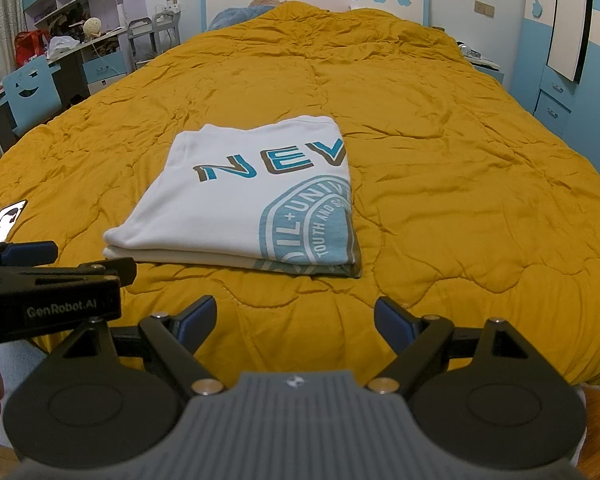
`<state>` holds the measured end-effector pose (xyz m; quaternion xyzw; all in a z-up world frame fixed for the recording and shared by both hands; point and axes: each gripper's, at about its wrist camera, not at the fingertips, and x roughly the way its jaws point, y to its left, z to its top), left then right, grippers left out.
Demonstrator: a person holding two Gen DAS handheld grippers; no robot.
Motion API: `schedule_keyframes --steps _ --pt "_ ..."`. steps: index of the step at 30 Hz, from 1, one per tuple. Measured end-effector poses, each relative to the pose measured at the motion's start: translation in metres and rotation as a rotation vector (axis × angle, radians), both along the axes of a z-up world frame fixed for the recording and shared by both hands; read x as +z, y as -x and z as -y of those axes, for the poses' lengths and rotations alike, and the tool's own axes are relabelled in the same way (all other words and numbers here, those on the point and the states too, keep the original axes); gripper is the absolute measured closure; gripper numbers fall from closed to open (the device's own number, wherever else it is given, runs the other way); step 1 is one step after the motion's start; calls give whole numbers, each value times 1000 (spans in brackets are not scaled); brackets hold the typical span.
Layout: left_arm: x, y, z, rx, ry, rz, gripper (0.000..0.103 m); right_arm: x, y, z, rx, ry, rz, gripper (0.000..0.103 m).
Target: Fold small clothes
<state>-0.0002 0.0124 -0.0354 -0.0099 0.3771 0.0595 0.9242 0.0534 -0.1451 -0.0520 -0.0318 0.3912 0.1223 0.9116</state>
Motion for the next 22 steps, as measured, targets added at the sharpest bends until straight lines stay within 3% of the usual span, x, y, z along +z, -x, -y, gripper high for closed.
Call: schedule_keyframes --steps 22 --pt "7 2 1 -9 -25 28 2 0 0 -1 -1 0 -1 21"
